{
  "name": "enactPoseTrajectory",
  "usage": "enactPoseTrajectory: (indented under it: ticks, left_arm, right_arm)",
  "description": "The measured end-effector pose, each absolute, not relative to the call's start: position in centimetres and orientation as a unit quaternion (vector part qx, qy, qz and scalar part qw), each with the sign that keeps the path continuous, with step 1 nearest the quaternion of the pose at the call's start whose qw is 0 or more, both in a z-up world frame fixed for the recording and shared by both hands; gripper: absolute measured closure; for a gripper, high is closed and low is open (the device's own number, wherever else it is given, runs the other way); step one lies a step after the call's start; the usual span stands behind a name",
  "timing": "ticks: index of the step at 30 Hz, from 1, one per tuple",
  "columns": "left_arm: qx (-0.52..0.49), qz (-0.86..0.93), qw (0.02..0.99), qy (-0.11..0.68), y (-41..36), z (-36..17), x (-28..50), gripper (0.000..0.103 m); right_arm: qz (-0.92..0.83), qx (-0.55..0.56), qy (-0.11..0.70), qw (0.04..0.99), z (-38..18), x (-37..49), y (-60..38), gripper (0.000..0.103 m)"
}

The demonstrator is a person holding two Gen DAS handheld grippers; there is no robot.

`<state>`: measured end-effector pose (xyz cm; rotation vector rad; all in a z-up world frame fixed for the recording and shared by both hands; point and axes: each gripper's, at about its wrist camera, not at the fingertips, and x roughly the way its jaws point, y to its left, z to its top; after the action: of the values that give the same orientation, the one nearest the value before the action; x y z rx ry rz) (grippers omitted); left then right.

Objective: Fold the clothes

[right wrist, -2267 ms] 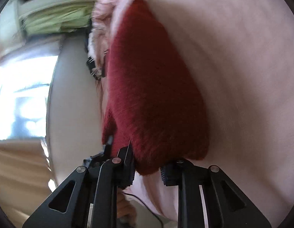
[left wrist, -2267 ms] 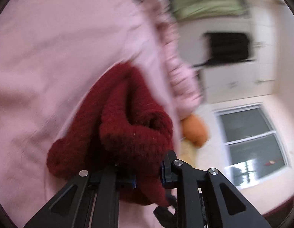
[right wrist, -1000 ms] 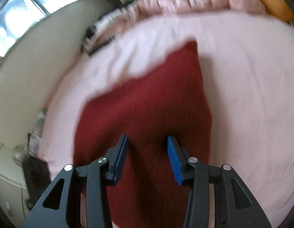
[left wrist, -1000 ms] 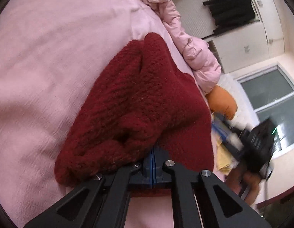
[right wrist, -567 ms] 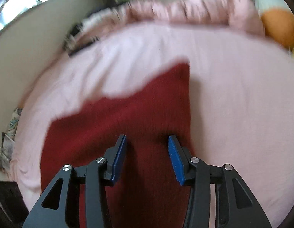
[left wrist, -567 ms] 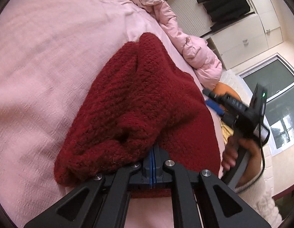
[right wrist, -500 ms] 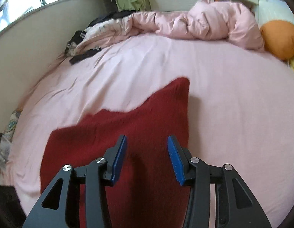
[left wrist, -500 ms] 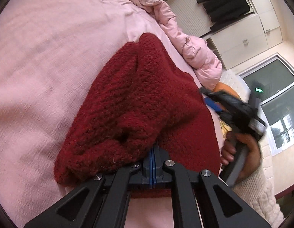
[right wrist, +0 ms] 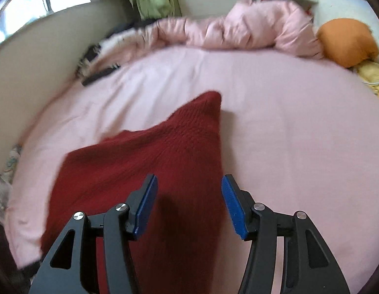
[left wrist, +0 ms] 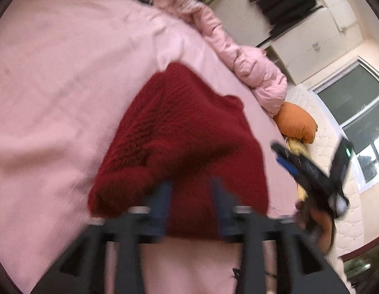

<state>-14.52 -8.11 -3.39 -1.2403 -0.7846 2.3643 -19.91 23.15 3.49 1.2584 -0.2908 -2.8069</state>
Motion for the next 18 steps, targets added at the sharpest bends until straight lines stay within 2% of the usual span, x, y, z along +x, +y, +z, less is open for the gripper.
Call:
enactPoseTrajectory:
  ticks: [2,5,7,10,18]
  left_arm:
    - [-0.422,0.863,0.156,-0.231,-7.6,-1.4,-12.3,0.012]
    - [-0.383,0.907,0.108,-0.136,-6.3,1.4,-8.0,0.012]
    - [-0.377,0.917,0.079,-0.104,-5.7,2.0,-5.7,0.012]
    - [-0.384,0.917,0.052,-0.095,-4.8,1.7,-2.9,0.011]
    - [-0.413,0.910,0.030,-0.036,-2.1,0.1,-0.7,0.011]
  right_arm:
    - [-0.911,0.403,-0.084,0.025,4.9,-15.5,23.0,0.031]
    - [-0.914,0.400,-0.063,0.009,5.7,-9.6,21.7,0.029]
    - [-0.920,0.390,-0.044,0.000,5.8,-6.0,20.6,0.028]
    - [-0.917,0.399,-0.014,-0.029,5.4,-2.3,18.7,0.023]
    - [-0.907,0.412,-0.064,-0.054,3.6,0.7,18.7,0.023]
